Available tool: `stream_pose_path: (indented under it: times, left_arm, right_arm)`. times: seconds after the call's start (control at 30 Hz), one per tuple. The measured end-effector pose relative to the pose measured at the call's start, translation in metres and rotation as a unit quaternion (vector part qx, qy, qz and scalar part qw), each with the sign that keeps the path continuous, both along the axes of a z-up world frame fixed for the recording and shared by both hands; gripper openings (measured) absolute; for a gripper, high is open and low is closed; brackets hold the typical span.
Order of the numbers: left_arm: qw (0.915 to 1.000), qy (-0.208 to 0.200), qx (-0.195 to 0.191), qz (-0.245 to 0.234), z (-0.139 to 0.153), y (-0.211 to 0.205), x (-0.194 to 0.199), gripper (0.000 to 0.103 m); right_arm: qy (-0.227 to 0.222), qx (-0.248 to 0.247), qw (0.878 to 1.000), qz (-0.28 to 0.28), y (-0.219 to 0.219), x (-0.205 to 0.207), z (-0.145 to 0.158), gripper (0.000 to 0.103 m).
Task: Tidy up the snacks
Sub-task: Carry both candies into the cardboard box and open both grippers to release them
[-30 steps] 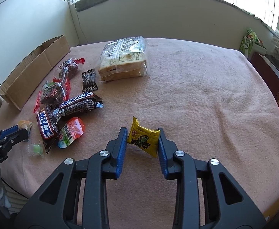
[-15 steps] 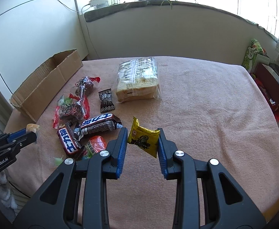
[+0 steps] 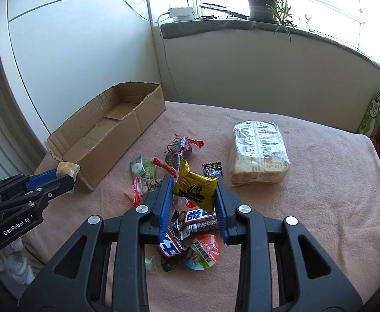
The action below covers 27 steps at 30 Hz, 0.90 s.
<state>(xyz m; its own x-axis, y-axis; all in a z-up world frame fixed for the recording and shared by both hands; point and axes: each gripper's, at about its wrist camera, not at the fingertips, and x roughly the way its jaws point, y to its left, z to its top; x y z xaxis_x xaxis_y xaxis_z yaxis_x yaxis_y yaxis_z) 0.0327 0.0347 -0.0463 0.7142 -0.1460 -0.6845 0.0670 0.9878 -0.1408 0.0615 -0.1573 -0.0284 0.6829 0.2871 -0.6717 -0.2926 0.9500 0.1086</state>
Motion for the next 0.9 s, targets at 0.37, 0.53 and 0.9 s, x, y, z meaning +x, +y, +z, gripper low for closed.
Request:
stream_pose_path:
  times: [0.37,0.53,0.9]
  left_arm:
    - [0.9989,-0.013,0.014,0.043,0.007,0.039,0.02,0.028]
    - [0.9981,-0.014,0.02,0.056,0.006,0.052,0.028,0.028]
    - [0.997,-0.009,0.023,0.074,-0.001,0.075,0.045,0.028]
  right_arm:
    - [-0.01,0.001,0.997,0.072,0.075,0.027,0.012,0.031]
    - [-0.009,-0.001,0.995,0.095,0.103,0.042,0.015,0.031]
    - [0.008,-0.011,0.992,0.127,0.153,0.07,0.004,0.031]
